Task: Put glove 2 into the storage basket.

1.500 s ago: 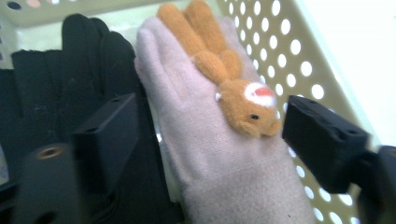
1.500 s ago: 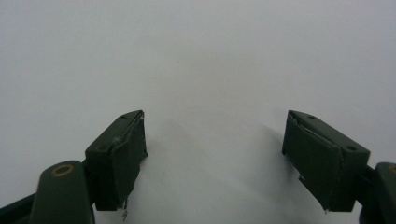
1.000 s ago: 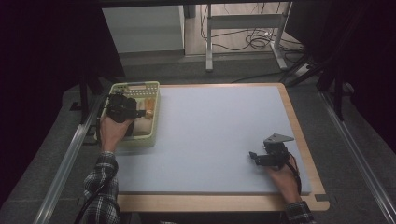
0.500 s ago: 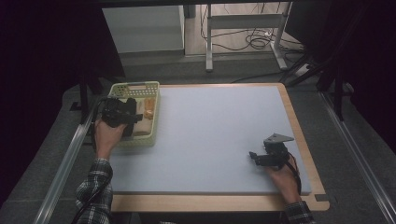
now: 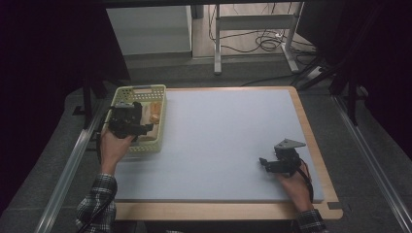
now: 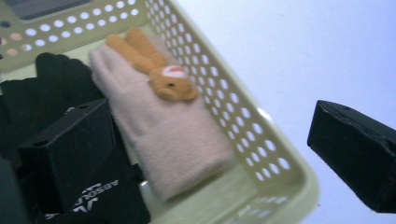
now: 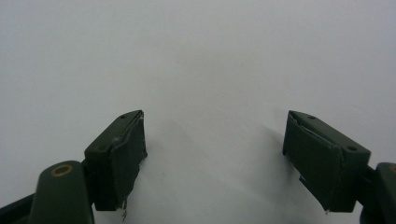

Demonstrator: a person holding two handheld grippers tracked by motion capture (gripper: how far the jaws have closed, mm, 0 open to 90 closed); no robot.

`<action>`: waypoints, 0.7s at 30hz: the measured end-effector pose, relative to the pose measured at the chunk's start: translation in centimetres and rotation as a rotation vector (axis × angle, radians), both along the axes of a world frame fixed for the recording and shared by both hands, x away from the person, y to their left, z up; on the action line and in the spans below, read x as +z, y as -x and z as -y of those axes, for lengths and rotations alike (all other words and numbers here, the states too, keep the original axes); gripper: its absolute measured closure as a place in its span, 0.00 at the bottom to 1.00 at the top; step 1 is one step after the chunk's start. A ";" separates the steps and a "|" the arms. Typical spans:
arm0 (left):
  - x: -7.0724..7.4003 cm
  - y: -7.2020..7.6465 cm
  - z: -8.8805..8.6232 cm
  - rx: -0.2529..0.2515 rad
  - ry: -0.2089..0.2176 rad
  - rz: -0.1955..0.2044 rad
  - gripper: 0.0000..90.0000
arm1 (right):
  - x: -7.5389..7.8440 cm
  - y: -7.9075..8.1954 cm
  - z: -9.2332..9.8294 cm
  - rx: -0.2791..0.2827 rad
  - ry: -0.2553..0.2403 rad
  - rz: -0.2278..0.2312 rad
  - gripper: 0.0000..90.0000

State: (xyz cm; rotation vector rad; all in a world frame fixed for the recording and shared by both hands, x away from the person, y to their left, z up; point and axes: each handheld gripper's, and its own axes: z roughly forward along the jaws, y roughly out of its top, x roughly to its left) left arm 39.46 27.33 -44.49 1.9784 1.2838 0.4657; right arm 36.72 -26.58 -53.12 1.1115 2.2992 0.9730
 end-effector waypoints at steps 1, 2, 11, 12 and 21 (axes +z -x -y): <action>0.0 0.2 0.3 -0.010 0.003 0.003 0.01 | 0.0 0.0 0.0 0.000 0.000 0.000 0.23; 0.0 0.4 0.6 -0.018 0.008 0.007 0.01 | 0.0 0.0 0.0 0.001 0.002 0.001 0.23; 0.0 2.3 3.7 -0.108 0.001 0.041 0.01 | 0.0 0.0 0.0 0.002 0.004 0.003 0.23; 0.0 2.5 4.0 -0.120 -0.002 0.044 0.01 | 0.0 0.0 0.0 0.002 0.003 0.002 0.23; -1.0 5.0 7.3 -0.233 0.031 0.085 0.01 | 0.0 0.0 0.0 0.002 0.003 0.003 0.23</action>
